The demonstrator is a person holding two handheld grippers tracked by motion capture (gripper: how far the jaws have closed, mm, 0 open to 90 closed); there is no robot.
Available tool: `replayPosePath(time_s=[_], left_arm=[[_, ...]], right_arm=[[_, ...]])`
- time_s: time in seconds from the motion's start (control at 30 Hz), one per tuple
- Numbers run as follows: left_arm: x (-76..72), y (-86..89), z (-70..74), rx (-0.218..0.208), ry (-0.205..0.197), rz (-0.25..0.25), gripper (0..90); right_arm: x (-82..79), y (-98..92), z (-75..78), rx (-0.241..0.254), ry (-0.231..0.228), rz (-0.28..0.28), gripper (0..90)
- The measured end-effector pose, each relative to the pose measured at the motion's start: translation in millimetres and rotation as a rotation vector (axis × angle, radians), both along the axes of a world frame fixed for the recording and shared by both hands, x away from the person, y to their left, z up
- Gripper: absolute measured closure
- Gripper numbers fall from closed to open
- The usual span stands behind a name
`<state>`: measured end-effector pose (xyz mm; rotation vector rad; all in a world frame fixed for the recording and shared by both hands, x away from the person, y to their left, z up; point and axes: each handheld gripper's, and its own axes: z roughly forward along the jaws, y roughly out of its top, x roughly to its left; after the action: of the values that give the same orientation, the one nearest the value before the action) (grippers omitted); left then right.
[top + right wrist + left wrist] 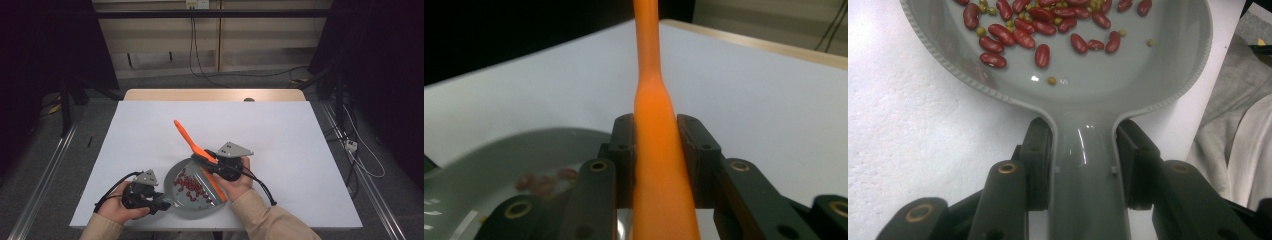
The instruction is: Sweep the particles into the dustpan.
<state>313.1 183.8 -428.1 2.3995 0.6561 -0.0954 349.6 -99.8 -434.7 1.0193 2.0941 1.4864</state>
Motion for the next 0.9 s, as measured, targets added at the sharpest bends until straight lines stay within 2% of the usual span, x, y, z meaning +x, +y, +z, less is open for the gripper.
replayPosePath(time_s=[0.07,0.13,0.2,0.27,0.37,0.5,0.6,0.67,0.73,0.83,0.9], left_arm=[[0.1,0.6,-0.2,0.002,-0.003,-0.007,62.8],[-0.7,0.5,-0.4,-0.01,-0.001,0.0,62.8],[-1.0,0.8,0.3,0.002,-0.007,-0.018,62.8],[-2.1,0.4,0.5,0.003,-0.007,-0.025,62.7],[-3.7,-0.6,0.7,0.001,-0.007,-0.039,62.6],[-6.6,-2.4,0.8,-0.004,-0.001,-0.05,62.6],[-9.8,-5.1,1.3,0.007,-0.007,-0.061,62.6],[-11.9,-7.5,1.5,0.002,-0.003,-0.077,62.5],[-13.1,-10.2,0.5,-0.007,0.005,-0.091,62.6],[-12.0,-14.2,1.5,0.014,-0.001,-0.098,62.5],[-12.1,-18.8,0.4,-0.004,0.007,-0.09,62.5]], right_arm=[[-1.9,-0.6,5.5,0.027,-0.005,0.003,71.4],[-3.0,-3.3,10.2,0.025,-0.025,-0.003,71.4],[-3.8,-9.4,13.9,0.019,-0.04,-0.021,71.4],[-4.6,-18.5,15.9,-0.01,-0.058,-0.045,71.4],[-7.8,-33.5,15.2,-0.024,-0.061,-0.087,71.4],[-17.4,-53.1,8.4,-0.071,-0.069,-0.151,71.4],[-25.5,-63.2,1.4,-0.1,-0.06,-0.205,71.4],[-33.5,-64.2,-4.2,-0.113,-0.048,-0.225,71.4],[-40.3,-60.9,-8.2,-0.091,-0.055,-0.233,71.4],[-43.9,-48.3,-10.1,-0.093,-0.068,-0.227,71.1],[-44.1,-36.3,-11.7,-0.076,-0.066,-0.217,70.7]])
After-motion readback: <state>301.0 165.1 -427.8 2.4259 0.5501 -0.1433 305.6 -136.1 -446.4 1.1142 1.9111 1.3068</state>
